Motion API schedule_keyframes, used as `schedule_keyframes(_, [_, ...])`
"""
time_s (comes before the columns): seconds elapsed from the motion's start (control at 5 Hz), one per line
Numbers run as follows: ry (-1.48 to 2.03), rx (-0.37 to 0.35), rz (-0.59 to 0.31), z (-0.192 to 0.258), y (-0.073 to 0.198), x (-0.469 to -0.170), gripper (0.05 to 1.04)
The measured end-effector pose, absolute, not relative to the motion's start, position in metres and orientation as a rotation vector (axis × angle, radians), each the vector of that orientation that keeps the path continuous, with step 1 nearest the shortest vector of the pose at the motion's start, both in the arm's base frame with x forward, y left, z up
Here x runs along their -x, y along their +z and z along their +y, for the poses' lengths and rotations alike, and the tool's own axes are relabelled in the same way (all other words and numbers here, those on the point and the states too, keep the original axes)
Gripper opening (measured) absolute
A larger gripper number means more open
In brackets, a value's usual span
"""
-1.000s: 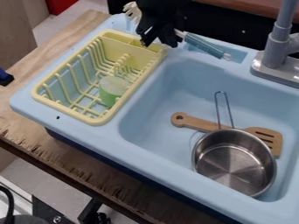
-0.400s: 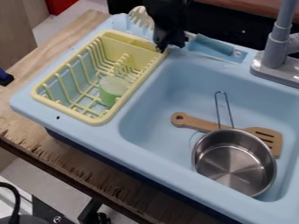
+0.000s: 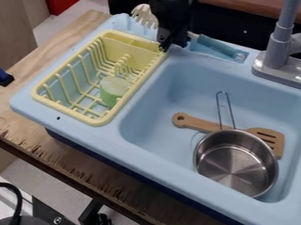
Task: Put the blue white object to the top of the sink
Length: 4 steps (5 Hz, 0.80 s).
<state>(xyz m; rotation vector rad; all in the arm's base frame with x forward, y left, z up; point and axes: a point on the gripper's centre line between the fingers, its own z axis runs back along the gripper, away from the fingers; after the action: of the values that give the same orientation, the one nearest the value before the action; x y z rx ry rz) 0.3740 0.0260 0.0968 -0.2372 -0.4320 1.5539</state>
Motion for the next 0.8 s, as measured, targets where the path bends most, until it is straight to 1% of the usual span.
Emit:
schedule_keyframes(0.2, [1.522,0.187,-0.399,0.0227,0.0927,-0.3776,0.262])
schedule_keyframes(0.4, [1.499,0.176,-0.388,0.0226,0.0936,-0.381,0.526])
schedule_keyframes(0.6, [1.503,0.187,-0.398,0.021,0.0948,-0.3828,0.819])
schedule_keyframes(0.8, [1.505,0.195,-0.383,0.0188,0.096,-0.3812,0.995])
